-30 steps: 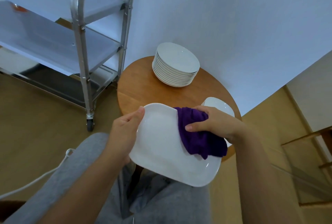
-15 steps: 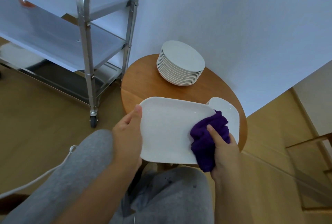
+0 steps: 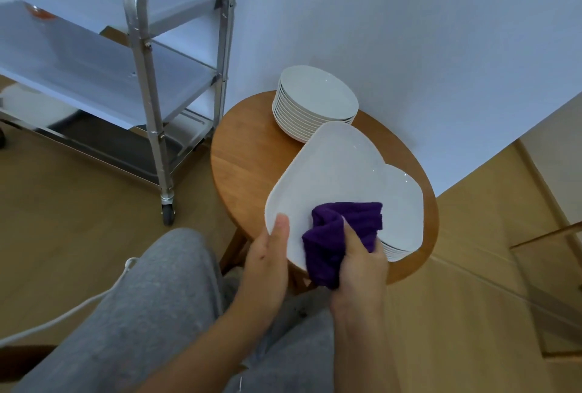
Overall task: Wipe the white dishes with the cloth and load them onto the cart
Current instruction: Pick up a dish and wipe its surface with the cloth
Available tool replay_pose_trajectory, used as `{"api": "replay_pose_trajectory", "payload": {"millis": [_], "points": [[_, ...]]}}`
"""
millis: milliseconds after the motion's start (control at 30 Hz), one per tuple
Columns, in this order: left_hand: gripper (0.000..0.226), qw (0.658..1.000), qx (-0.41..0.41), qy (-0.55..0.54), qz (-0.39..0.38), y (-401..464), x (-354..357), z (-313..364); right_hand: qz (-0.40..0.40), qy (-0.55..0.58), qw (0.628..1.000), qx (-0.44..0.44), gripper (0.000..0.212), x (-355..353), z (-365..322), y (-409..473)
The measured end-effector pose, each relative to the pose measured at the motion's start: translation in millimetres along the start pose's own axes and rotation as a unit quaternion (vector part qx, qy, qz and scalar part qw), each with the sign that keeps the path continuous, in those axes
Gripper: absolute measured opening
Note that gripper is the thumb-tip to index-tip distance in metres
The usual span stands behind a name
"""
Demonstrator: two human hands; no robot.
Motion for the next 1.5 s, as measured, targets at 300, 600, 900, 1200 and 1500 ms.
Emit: {"api": "replay_pose_trajectory", "payload": {"millis": [300, 600, 900, 1200, 1500], "points": [[0.016, 0.995, -0.078, -0.032, 0.049, 22, -40, 3, -0.136, -0.185, 0.97, -0.076, 0.031, 17, -24, -1], [0.034, 0.963, -0.037, -0.145, 0.224, -1, -43, -13, 0.035, 0.04, 0.997, -0.06, 0.064, 12, 30, -27], [0.024, 0.992, -0.075, -0.086, 0.057, 30, -55, 4, -0.046, -0.132, 0.988, -0.065, 0.044, -18, -29, 12], [0.026, 0.993, -0.115, 0.032, -0.015, 26, -49, -3, 0.019, -0.26, 0.954, -0.152, 0.07, -35, -39, 9], [0.029, 0.994, 0.007, 0.105, -0.023, 0, -10, 17, 0.016, -0.408, 0.874, -0.262, 0.056, 24, -25, -29]]}}
Point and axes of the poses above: each hand's wrist, its own y-axis towards the middle knuckle, its own x-axis out of the palm, z = x × y, the point moved 10 cm from there along y, towards the middle knuckle, and after that the axes turned 5 degrees about y, right-handed, at the moved point
